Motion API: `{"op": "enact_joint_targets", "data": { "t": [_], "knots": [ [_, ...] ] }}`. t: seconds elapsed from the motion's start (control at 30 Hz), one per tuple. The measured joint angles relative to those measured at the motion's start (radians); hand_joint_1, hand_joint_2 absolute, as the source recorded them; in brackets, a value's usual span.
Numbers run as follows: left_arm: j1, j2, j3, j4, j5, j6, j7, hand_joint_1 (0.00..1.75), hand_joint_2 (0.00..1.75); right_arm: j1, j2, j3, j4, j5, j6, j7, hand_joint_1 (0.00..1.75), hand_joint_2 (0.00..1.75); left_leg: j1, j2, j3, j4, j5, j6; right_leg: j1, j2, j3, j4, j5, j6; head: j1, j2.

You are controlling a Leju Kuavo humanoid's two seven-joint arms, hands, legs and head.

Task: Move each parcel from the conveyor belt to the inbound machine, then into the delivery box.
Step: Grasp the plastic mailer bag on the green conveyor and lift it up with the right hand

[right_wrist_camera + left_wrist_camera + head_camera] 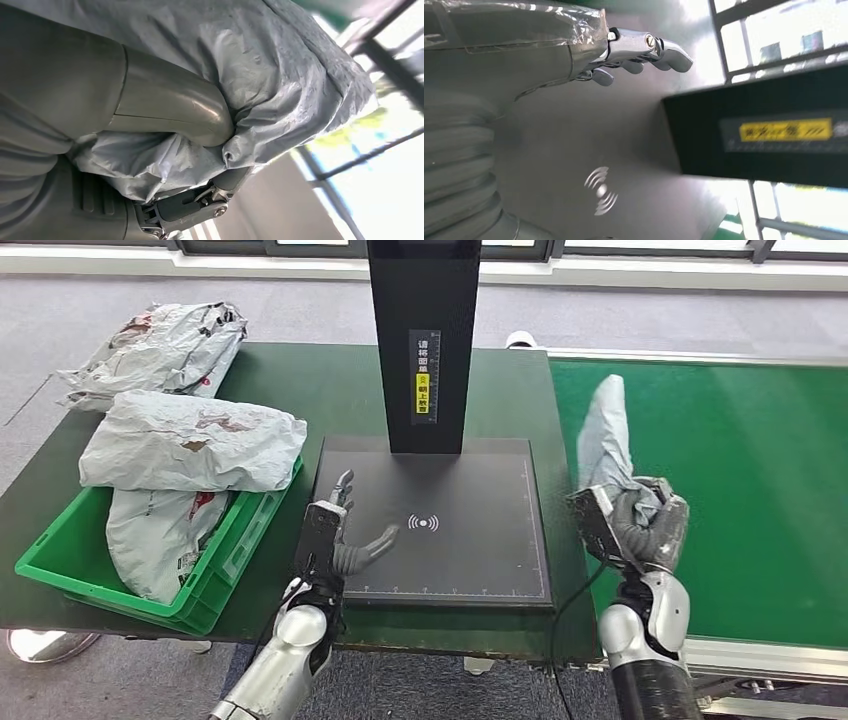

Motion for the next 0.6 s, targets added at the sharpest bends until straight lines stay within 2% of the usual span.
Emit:
{"op": "enact_joint_targets", "data": {
  "t": [0.17,0.4,0.6],
  "knots": [
    [-0.001,-0.001,0.008,-0.021,-0.002,0.021,-0.009,0.0,1.75,0.005,0.028,0.128,-0.074,-0.019,-0.014,0.006,1.75,1.75,0.0,-0.002,-0.001,0.0,0.0,0.0,0.0,-0.002,0.0,0.0,0.0,0.0,0.0,0.0],
    [0.0,-0.001,0.013,-0.042,-0.003,0.042,-0.031,0.0,1.75,0.0,0.031,0.253,-0.094,0.018,0.002,-0.001,1.75,1.75,0.0,-0.001,-0.001,0.0,0.0,0.0,0.0,-0.001,-0.001,0.0,0.0,0.0,0.0,0.0],
    [0.0,0.0,0.018,-0.051,-0.004,0.043,-0.031,0.0,1.75,-0.007,0.033,0.291,-0.096,0.026,0.003,0.0,1.75,1.75,0.0,-0.002,-0.001,0.0,0.0,0.0,0.0,-0.002,-0.001,0.0,0.0,0.0,0.0,0.0]
  ]
}}
